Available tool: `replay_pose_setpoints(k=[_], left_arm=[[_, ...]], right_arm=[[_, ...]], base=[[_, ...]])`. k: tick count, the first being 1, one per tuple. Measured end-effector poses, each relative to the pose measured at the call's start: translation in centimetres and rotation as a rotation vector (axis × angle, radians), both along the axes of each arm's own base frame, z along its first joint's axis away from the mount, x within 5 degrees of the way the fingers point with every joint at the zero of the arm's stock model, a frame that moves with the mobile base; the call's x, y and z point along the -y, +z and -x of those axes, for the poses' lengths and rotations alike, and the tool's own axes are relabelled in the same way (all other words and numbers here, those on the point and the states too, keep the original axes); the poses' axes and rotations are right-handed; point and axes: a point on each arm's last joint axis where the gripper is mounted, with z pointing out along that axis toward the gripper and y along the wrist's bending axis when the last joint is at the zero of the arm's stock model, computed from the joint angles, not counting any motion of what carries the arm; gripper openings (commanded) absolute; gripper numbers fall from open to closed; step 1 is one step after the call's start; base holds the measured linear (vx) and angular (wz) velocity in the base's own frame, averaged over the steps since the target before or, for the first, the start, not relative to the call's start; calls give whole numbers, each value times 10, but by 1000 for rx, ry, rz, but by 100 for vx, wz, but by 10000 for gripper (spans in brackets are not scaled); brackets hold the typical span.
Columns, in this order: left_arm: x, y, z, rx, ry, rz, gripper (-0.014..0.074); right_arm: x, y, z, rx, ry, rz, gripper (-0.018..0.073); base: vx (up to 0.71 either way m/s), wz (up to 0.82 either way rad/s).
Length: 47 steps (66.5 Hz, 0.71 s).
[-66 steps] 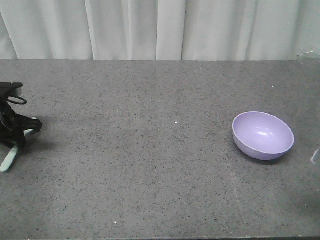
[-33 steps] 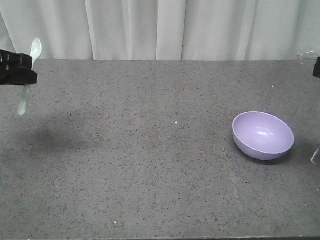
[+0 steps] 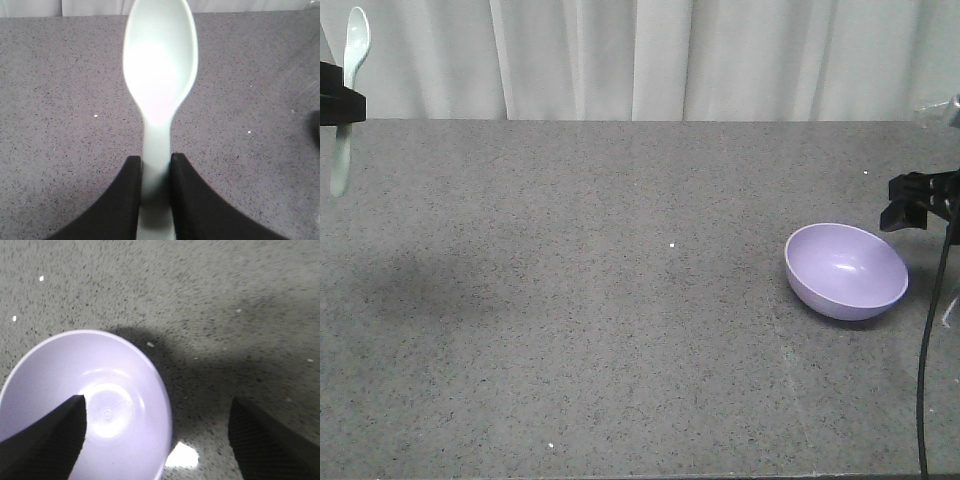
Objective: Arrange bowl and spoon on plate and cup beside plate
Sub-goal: 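Lower the right gripper onto the lavender bowl rim and grip it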
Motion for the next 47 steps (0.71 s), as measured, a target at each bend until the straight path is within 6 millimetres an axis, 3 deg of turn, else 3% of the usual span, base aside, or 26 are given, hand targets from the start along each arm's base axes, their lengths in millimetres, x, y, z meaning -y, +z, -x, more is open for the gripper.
replay_pose_setpoints(k=[26,35,47], left_arm=[[0,0,0,-1,0,0,-8],[0,0,0,-1,0,0,-8],[0,0,0,-1,0,0,-8]], right_arm=[[1,-53,-19,-143,62,-47,539],[0,-63,-20,-189,76,-59,383],[0,-63,-20,-190,77,-59,18]], base=[[0,0],[0,0],[0,0]])
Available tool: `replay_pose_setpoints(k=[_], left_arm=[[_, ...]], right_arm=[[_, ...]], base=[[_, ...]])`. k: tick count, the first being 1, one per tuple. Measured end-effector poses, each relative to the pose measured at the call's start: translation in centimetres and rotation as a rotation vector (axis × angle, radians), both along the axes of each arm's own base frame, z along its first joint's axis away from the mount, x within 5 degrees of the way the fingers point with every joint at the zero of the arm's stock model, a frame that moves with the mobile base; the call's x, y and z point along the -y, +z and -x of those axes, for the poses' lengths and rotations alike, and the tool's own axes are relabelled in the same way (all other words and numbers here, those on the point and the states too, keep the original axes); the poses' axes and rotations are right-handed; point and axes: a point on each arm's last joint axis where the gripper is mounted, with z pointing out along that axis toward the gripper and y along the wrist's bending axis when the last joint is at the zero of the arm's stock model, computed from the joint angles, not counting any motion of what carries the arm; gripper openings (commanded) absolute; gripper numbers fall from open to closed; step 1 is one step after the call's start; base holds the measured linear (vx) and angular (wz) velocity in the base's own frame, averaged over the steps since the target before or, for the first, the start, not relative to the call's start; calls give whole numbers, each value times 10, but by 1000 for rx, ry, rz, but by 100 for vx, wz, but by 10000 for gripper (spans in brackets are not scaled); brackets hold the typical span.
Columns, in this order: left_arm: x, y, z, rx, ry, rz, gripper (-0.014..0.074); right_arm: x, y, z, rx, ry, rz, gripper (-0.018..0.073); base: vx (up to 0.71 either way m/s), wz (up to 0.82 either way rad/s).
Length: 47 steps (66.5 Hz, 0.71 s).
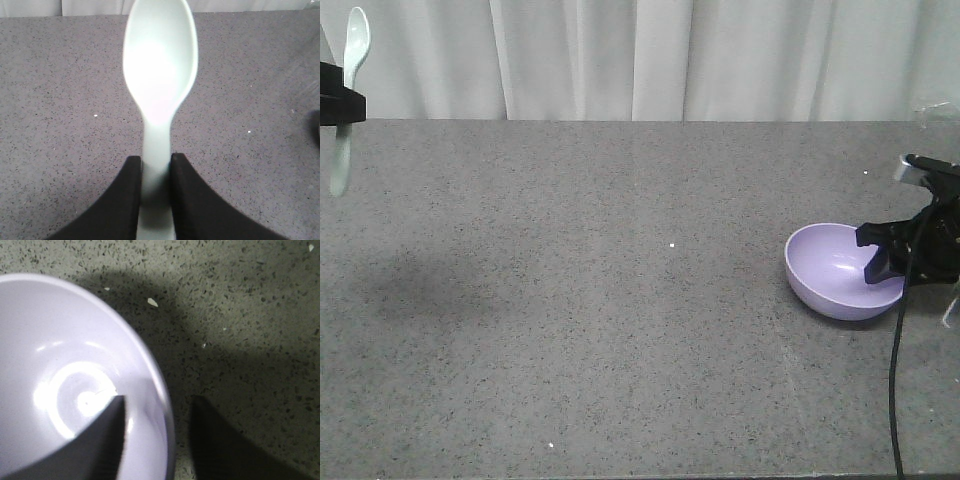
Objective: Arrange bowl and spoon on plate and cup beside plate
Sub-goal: 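Lower the right gripper onto the lavender bowl rim and grip it, then lift the lavender bowl up off the counter with the right gripper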
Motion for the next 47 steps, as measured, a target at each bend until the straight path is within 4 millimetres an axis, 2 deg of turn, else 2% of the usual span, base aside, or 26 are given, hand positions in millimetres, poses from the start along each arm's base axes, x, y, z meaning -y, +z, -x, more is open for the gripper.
replay_pose_setpoints(k=[2,14,20,25,33,35,42,47], left_arm=[[0,0,0,0,0,0,-8],[0,0,0,0,0,0,-8],[0,0,0,0,0,0,-8],[0,0,0,0,0,0,-8],[0,0,0,-2,-2,0,-8],[0,0,0,-2,-2,0,-8],[0,0,0,-2,-2,0,-8],[0,0,0,-2,-2,0,-8]], right_arm=[[0,0,0,0,0,0,-17],[0,4,-3,17,6,-5,-10],[-2,23,-5,55,17,-20,-11],[-6,52,-3,118,41,-42,-8],[-18,114,11,275,91,-95,-7],[-22,134,18,326,102,-113,-7],[-33,182,43,458,134,-154,-6],[-38,203,59,522,148,-160,-6]], base=[[0,0],[0,0],[0,0],[0,0],[0,0],[0,0],[0,0],[0,0]])
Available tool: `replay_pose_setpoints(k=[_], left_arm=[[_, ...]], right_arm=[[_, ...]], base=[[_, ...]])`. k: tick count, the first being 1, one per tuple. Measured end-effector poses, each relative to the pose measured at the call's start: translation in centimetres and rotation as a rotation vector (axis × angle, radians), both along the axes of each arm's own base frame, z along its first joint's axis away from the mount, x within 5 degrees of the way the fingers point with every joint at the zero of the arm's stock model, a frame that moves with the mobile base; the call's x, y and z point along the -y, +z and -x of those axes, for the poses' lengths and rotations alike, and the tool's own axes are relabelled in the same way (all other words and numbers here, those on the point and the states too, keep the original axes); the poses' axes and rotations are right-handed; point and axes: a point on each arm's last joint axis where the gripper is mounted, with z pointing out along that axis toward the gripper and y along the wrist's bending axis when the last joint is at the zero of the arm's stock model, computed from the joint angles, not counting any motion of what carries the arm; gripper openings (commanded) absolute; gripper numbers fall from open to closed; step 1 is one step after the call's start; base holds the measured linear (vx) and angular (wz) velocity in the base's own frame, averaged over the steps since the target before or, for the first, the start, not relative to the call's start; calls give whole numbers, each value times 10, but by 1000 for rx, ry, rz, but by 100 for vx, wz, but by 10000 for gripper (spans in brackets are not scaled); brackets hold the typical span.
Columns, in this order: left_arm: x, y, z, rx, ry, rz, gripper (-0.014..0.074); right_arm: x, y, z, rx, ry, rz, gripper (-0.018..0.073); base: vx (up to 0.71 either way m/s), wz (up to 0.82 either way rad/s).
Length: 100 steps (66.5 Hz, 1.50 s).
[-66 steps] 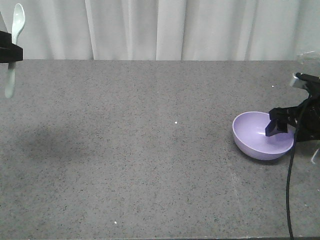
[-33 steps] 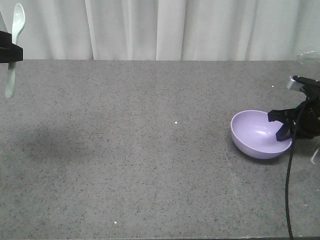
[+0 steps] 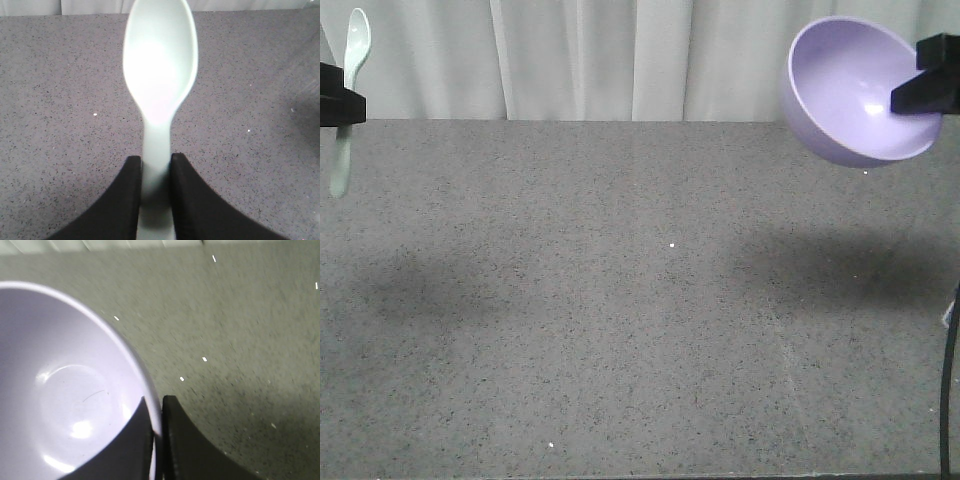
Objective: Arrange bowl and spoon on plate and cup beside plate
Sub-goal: 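Lift the lavender bowl up off the counter with the right gripper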
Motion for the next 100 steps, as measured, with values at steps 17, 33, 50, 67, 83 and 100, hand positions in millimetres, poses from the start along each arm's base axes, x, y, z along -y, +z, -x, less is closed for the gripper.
replay_pose_setpoints(k=[17,33,50,67,83,100], left_arm=[[0,0,0,0,0,0,-8],[0,0,0,-1,-1,0,-8],[0,0,0,-1,-1,0,-8],[0,0,0,-1,-1,0,-8],[0,0,0,-2,-1,0,-8],[0,0,0,-2,-1,0,-8]], right_arm=[[-8,29,33,91,10,19,-6],[-10,35,41,114,13,25,-6],[-10,35,41,113,13,25,-6],[-10,35,41,113,13,25,-6],[-10,35,41,113,13,25,-6],[-10,35,41,113,14,26,-6]], base=[[0,0],[0,0],[0,0],[0,0],[0,-2],[-2,-12]])
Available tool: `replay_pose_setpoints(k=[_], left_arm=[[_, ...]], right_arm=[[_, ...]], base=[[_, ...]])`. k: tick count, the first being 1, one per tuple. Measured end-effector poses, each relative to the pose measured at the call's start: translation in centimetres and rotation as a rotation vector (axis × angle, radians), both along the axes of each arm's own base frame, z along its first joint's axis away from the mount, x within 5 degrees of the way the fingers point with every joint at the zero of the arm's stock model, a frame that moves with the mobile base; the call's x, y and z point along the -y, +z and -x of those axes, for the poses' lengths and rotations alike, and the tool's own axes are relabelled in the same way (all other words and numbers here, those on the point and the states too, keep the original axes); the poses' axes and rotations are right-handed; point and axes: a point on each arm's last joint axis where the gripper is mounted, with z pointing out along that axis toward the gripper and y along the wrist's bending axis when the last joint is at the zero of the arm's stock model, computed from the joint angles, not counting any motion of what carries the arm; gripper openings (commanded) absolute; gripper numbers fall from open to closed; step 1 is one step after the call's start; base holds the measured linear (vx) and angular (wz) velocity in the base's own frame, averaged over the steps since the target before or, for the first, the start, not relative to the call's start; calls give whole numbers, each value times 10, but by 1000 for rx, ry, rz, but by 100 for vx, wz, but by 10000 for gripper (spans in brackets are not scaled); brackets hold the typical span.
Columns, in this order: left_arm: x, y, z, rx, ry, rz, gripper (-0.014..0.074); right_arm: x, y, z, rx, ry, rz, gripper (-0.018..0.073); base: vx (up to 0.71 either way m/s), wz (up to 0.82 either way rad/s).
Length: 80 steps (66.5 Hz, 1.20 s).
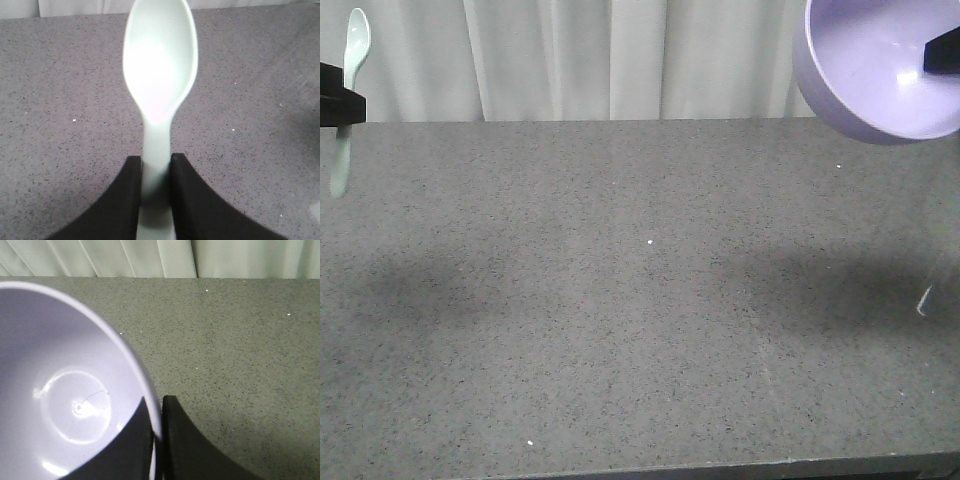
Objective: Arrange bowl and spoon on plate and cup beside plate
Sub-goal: 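Lift the lavender bowl up off the counter with the right gripper, then drive the base around the counter corner holding spoon and bowl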
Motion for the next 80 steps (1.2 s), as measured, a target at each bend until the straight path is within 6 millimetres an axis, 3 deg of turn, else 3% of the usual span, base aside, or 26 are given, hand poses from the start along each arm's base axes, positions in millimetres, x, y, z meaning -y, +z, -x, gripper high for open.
replay_pose_setpoints(k=[80], left_arm=[[0,0,0,0,0,0,-8]], right_arm=[[0,0,0,-1,1,0,-6]], base=[[-1,-32]])
